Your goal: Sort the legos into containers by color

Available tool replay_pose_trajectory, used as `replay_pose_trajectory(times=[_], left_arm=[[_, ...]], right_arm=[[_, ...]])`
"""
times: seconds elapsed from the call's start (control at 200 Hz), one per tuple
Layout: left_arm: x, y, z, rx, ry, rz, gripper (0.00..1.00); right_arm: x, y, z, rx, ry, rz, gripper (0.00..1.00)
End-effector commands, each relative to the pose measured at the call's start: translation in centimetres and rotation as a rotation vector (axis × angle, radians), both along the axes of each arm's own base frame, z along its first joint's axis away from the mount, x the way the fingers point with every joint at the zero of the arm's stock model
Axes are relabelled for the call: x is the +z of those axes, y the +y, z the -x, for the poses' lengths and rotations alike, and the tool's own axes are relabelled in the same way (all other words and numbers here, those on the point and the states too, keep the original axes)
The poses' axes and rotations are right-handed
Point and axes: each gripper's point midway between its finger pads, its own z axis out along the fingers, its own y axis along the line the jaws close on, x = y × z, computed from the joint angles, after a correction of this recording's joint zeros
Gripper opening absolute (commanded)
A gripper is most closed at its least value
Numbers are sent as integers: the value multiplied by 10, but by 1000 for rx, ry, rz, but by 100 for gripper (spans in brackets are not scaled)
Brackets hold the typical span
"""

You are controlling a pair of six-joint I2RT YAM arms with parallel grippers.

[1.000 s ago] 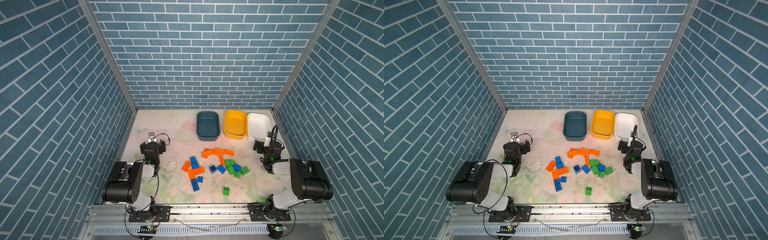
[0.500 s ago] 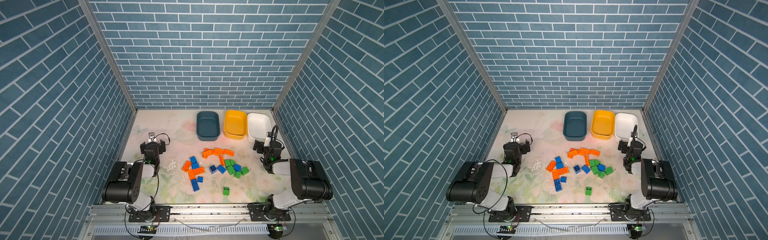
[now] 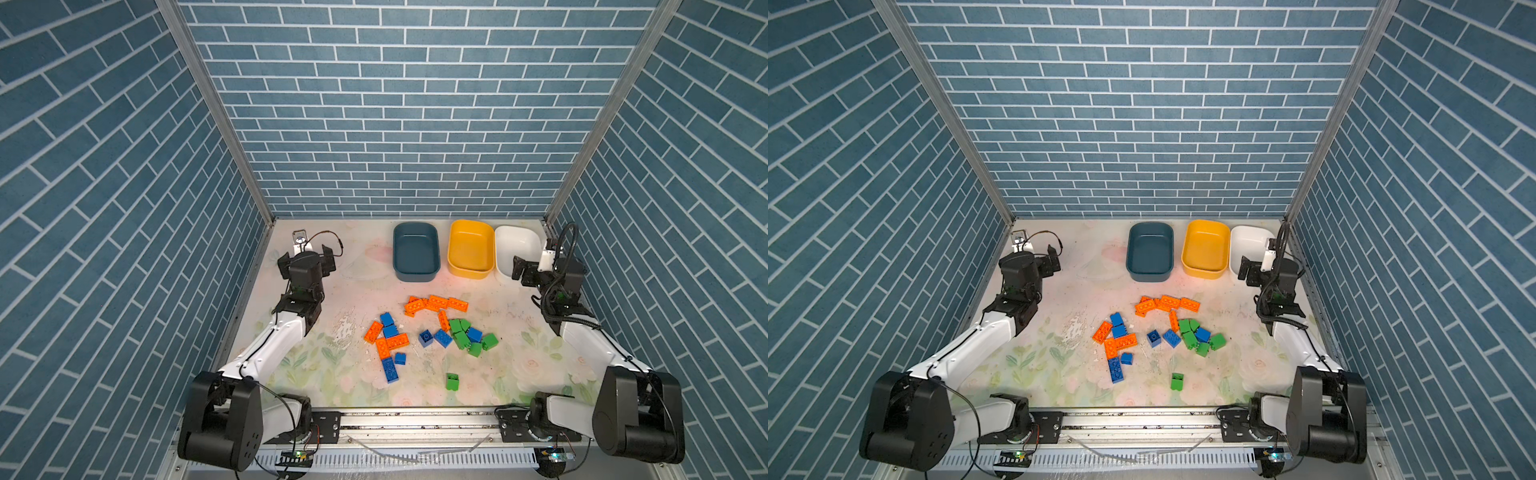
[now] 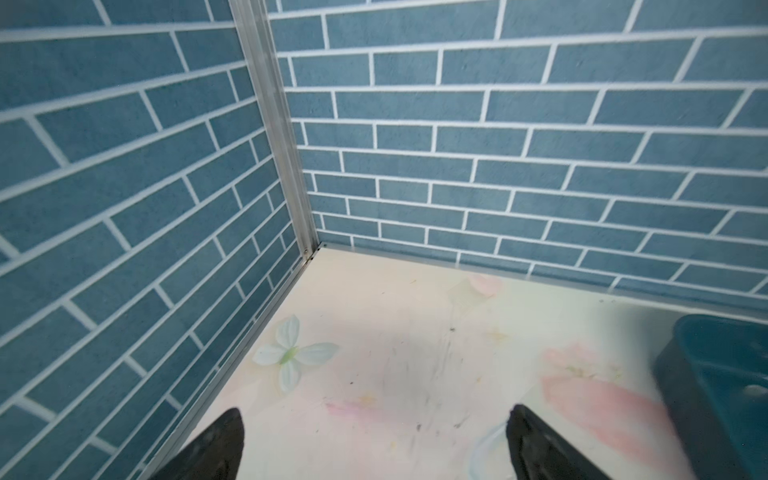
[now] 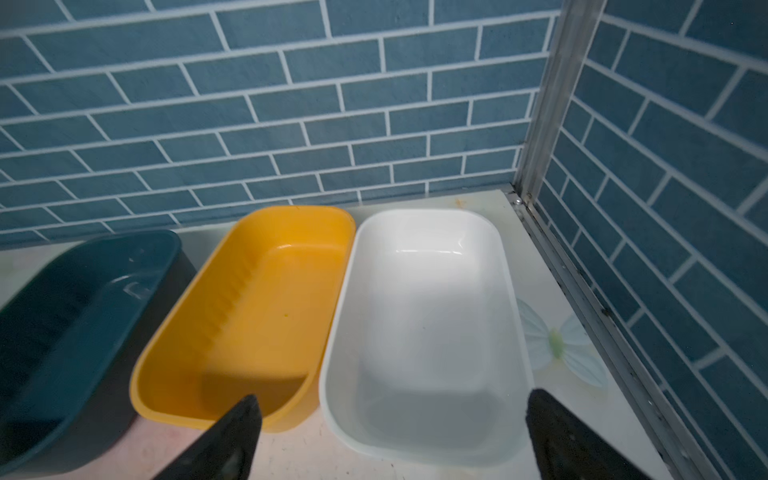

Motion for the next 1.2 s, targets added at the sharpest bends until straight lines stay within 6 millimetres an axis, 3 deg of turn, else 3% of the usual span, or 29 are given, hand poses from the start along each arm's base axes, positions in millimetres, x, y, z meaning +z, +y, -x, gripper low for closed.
replay_pose_trajectory(times=[0.0,0.21,0.36,0.585,0.88,0.97,1.0,1.195], left_arm=[[-19,-20,-2,16,154,47,99],[-26,-87,-36,-112,298,108,99],[-39,-131,-57,-212,372,144,99],[-69,-181,-68,-362,537,230,99],[-103,-211,-70,-451,680,254,99],[-113,-215,-72,-453,724,253,99],[-116,-215,-72,-448,737,252,99],[-127,-217,-76,-431,764,260,99]], right_arm=[[-12,20,2,65,172,-146,99],[-33,19,-27,-5,414,-254,98],[-49,31,-53,29,515,-323,97],[-72,40,-91,23,631,-374,91],[-117,45,-129,-66,752,-203,74],[-122,48,-135,-80,748,-135,68],[-138,49,-135,-83,775,-117,64],[-146,64,-134,-37,783,-30,47]])
